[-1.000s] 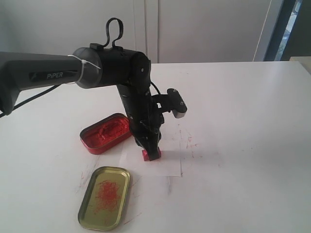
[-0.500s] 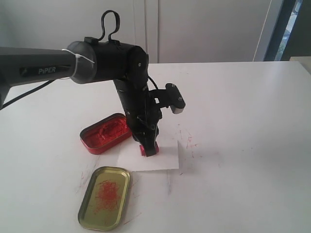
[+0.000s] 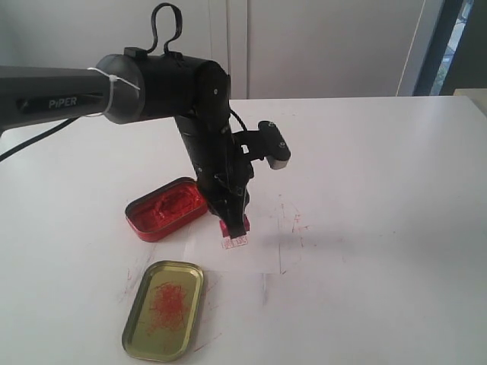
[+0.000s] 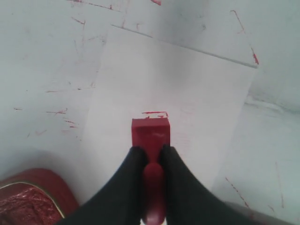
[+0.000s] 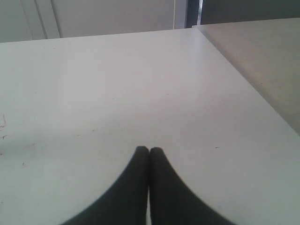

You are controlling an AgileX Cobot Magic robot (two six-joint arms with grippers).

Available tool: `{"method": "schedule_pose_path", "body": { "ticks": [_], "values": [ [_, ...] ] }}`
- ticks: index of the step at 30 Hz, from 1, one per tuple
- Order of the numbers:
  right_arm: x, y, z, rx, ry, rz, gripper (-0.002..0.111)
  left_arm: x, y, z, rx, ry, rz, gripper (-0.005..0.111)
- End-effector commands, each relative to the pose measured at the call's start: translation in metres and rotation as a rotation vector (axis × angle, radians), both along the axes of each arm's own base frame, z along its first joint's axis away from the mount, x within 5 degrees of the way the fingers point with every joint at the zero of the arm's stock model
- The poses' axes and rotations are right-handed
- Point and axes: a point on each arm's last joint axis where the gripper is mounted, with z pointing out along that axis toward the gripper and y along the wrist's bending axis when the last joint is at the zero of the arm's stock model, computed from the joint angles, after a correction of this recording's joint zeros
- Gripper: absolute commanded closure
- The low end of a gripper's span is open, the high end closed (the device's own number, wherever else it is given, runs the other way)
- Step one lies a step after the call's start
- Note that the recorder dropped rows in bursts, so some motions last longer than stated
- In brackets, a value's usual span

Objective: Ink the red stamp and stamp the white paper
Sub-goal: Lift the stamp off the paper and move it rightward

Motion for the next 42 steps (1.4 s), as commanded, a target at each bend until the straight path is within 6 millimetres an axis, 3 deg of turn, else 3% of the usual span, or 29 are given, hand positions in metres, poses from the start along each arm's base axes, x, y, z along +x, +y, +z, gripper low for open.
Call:
{"method": "schedule_pose_path", "body": {
  "ticks": [1, 9, 20, 25, 32, 38, 42],
  "values": [
    [0.000, 0.000, 0.000, -0.005, -0.013, 0.005, 0.108, -0.005, 0.001, 0.007, -0.007, 0.026, 0.035, 0.107],
    [0.000, 0.000, 0.000, -0.005, -0.013, 0.005, 0.108, -0.010, 0.000, 0.007, -0.025, 0.115, 0.160, 0.107],
    [0.000, 0.000, 0.000, -0.005, -0.013, 0.005, 0.108, -0.021, -0.010, 0.014, -0.204, 0.312, 0.130, 0.107],
    [0.000, 0.000, 0.000, -0.005, -0.013, 0.005, 0.108, -0.014, 0.003, 0.023, -0.328, 0.466, 0.116, 0.107],
    [0.000, 0.000, 0.000, -0.005, -0.013, 0.005, 0.108, -0.011, 0.021, 0.028, -0.346, 0.573, 0.037, 0.107],
    [0.000, 0.000, 0.000, -0.005, -0.013, 0.005, 0.108, -0.013, 0.021, 0.022, -0.340, 0.609, -0.007, 0.107],
    [0.000, 0.000, 0.000, -0.005, -0.013, 0.005, 0.108, -0.019, 0.023, 0.001, -0.316, 0.682, 0.020, 0.107]
  ]
}}
